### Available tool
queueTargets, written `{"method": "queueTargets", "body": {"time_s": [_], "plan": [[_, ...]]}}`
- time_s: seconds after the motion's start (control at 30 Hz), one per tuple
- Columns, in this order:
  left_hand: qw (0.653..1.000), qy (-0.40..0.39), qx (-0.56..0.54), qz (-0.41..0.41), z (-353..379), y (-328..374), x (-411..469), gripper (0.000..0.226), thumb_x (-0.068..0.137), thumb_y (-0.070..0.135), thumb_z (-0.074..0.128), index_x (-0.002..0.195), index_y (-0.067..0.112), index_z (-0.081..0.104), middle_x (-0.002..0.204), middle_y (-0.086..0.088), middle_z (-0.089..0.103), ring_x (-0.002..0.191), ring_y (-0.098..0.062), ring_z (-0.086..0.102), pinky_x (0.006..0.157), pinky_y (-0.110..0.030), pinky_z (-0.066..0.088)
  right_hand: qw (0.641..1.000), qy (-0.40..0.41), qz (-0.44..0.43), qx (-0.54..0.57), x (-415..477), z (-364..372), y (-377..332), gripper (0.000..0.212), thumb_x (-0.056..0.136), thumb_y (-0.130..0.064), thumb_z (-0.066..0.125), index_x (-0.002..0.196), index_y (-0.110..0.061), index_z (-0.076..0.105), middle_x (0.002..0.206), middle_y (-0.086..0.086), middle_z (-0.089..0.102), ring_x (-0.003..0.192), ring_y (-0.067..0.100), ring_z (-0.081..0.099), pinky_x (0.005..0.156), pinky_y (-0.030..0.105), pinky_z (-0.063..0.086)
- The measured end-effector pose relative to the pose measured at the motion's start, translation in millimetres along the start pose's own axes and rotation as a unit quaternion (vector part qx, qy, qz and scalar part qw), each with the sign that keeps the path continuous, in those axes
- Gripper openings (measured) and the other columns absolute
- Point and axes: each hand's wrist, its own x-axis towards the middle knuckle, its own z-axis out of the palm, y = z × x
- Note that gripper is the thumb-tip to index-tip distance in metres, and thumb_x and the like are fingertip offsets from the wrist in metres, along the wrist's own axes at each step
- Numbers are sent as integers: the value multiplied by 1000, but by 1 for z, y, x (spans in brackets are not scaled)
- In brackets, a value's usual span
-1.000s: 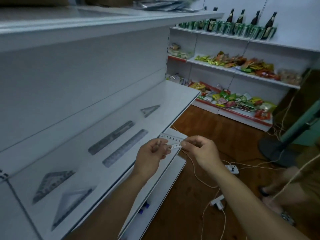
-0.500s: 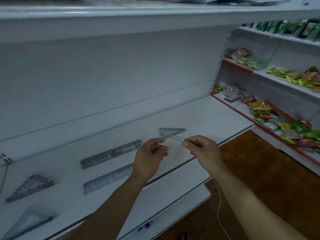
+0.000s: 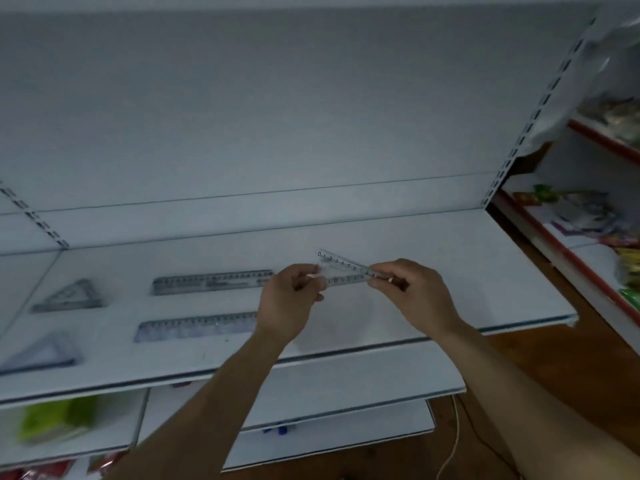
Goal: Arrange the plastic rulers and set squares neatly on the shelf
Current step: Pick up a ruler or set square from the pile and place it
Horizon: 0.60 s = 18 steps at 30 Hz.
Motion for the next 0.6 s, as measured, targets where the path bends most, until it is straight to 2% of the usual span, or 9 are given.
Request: {"method": "queueTargets", "body": {"time_s": [0.1, 0.2, 0.33, 0.43, 0.5, 0.6], "plan": [[996, 26, 86, 15, 1, -2, 1, 26, 86, 27, 69, 111, 20, 67, 88, 5, 71, 74, -8, 67, 64, -14, 48, 998, -1, -48, -46, 8, -2, 13, 20, 81, -29, 73, 100, -23, 74, 79, -14, 65, 74, 7, 59, 63, 12, 44], [981, 25, 188, 35, -1, 1, 1, 31, 87, 34, 67, 116, 25, 64, 91, 14, 66, 80, -2, 61, 66, -11, 42, 996, 3, -60, -69, 18, -3, 24, 20, 83, -29, 72, 101, -24, 74, 79, -13, 64, 71, 5, 57, 64, 20, 47], [955, 38, 288, 55, 0, 2, 8, 35, 90, 33, 64, 122, 21, 62, 96, 10, 63, 85, -6, 57, 75, -18, 40, 992, -11, -83, -90, 29, 3, 37, 21, 82, -33, 72, 100, -22, 75, 89, -7, 67, 85, 12, 55, 71, 30, 47], [939, 36, 337, 54, 2, -1, 13, 34, 92, 34, 60, 124, 21, 62, 104, 4, 62, 92, -12, 59, 79, -22, 44, 989, -26, -109, -101, 35, 10, 49, 28, 83, -43, 67, 96, -21, 77, 93, -4, 69, 85, 20, 59, 76, 34, 50], [929, 25, 365, 46, 4, -2, 14, 35, 94, 34, 56, 126, 22, 60, 112, 1, 60, 100, -17, 59, 86, -26, 46, 990, -33, -96, -99, 36, 12, 55, 30, 82, -46, 64, 95, -23, 77, 97, -3, 69, 89, 21, 61, 80, 36, 51], [925, 21, 378, 45, 7, -6, 15, 35, 95, 32, 54, 128, 20, 59, 116, -1, 59, 105, -19, 58, 88, -25, 42, 992, -41, -79, -88, 35, 14, 57, 25, 81, -41, 69, 96, -23, 77, 104, 1, 69, 97, 24, 60, 87, 37, 50]]}}
